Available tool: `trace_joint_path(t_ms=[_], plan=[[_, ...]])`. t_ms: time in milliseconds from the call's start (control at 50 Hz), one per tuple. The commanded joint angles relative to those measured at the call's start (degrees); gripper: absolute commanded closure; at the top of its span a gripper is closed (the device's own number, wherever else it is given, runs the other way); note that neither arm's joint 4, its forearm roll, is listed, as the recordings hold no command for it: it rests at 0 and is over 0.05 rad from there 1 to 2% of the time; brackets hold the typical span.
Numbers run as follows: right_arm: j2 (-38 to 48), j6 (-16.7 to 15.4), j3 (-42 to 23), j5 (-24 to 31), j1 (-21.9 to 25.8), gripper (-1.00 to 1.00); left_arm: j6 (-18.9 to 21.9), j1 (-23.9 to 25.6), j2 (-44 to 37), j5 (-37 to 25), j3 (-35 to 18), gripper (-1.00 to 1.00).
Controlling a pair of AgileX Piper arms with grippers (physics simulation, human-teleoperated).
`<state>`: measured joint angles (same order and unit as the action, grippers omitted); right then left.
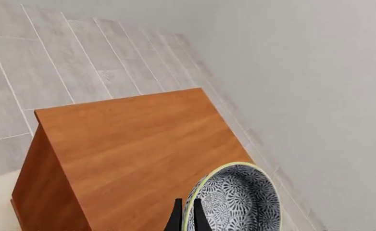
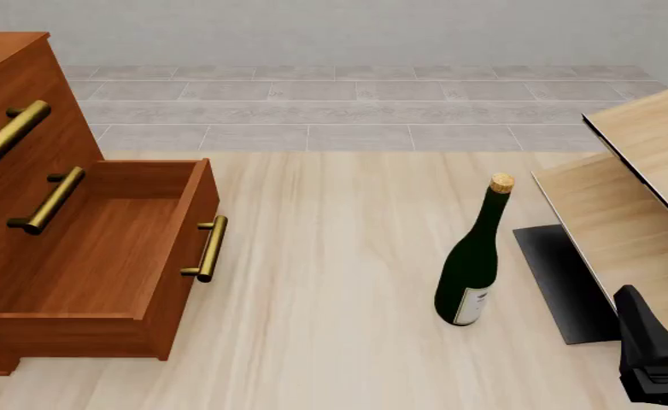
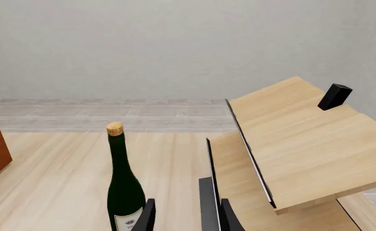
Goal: Put the bowl on top of the cabinet.
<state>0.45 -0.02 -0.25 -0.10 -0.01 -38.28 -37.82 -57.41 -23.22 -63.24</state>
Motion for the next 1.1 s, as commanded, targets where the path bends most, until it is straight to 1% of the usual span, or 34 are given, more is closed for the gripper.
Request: trace_joint_path(t_ms=[20,160,380,760,1100], plan=[[0.01,0.0,0.0,0.0,0.01,-1.0,-0.6,-0.25,-1.46,0.3,0.0,1.0],[0.0,0.0,0.0,0.0,0.0,-1.0,-0.46,-1.43,-2.01,0.72,0.21,1.0],[0.0,0.01,0.0,0.0,-0.01,-1.0,0.34,-1.98,-2.74,1.7,1.07,1.0],[0.0,0.0,0.0,0.0,0.0,-1.0,1.39,-0.96,-4.2,2.44,1.94,1.0],[0.01,0.0,0.0,0.0,-0.01,-1.0,2.41,-2.09,-4.4,3.9,3.03,1.0]])
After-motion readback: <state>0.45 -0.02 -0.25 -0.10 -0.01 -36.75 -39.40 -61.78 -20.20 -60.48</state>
